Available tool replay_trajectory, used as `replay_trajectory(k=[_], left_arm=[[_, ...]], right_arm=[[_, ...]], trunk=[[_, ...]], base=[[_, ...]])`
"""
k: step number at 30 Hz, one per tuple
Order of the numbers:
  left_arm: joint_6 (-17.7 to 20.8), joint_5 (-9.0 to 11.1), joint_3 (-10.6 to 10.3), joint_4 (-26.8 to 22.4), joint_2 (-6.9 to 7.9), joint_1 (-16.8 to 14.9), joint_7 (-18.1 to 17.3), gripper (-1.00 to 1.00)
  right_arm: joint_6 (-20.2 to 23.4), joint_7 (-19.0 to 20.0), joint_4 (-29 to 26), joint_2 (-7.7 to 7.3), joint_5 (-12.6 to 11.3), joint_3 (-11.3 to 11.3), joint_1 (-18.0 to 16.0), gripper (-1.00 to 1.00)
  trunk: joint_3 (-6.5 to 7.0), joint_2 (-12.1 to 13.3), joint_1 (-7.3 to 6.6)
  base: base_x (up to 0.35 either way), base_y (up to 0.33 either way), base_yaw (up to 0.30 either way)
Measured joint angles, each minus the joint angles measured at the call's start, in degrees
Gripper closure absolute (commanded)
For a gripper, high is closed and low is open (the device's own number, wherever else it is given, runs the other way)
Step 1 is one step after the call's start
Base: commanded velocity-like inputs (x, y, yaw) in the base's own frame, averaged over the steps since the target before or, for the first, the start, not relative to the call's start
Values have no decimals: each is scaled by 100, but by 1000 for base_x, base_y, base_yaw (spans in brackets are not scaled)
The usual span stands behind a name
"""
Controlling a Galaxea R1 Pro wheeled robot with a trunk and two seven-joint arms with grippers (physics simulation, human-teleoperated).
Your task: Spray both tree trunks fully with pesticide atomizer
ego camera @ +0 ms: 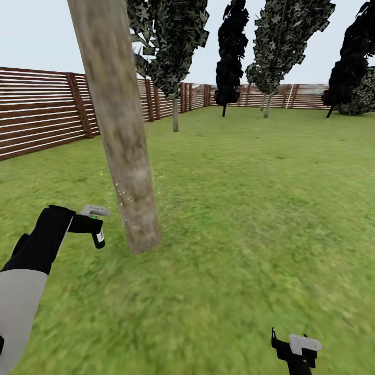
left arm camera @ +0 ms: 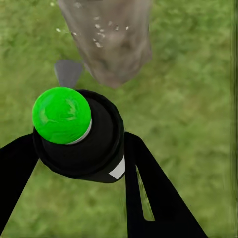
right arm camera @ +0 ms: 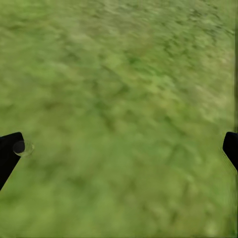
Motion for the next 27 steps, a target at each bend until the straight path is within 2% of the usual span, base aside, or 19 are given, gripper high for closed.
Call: replay_trajectory(k=[6,14,27], left_arm=[[-1,-9,7,3,5,0,0,100],[-1,-9,10,8,13,1,1,100],[9,12,37,-185,4,-55,8,100]], right_arm=[[0,0,0,0,0,-1,0,-100],[0,0,0,4,0,2,0,-100],[0,0,0,4,0,2,0,-100]], trunk=[[0,0,0],[0,0,0],[0,0,0]], base=[[22,-277,0],[135,-267,6],[-73,-257,262]])
